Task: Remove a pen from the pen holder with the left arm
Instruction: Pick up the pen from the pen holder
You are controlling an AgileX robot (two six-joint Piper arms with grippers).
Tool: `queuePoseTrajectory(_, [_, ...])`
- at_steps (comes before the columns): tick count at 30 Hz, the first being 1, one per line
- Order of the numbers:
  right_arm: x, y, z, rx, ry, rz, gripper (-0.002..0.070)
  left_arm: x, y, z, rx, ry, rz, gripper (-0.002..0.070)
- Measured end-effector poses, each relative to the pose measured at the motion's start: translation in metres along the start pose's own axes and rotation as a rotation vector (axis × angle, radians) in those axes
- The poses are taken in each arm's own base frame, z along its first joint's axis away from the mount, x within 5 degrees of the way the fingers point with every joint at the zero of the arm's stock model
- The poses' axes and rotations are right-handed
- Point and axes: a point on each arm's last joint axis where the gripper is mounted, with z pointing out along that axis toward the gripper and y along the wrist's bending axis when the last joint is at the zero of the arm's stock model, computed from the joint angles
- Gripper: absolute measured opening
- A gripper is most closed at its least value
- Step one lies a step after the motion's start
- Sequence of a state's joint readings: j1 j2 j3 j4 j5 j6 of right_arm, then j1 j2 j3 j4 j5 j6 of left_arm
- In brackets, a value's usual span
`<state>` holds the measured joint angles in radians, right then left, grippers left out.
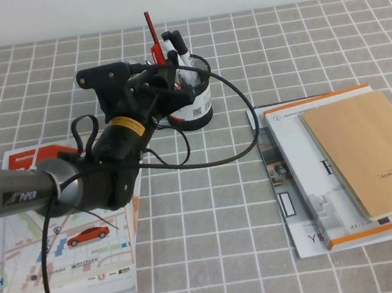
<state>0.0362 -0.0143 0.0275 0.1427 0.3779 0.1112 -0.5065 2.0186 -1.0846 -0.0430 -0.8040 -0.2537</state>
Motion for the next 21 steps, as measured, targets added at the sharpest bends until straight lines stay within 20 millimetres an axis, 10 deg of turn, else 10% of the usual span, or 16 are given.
queuePoseTrajectory(4, [0.000,0.000,0.000,0.000,0.000,0.000,-0.0013,0.000,0.000,0.000,0.000,0.005,0.011,0.0055])
queuePoseTrajectory(21, [0.000,0.000,0.000,0.000,0.000,0.000,-0.0013,-0.028,-0.011,-0.008,0.037,-0.023,0.113,0.0053])
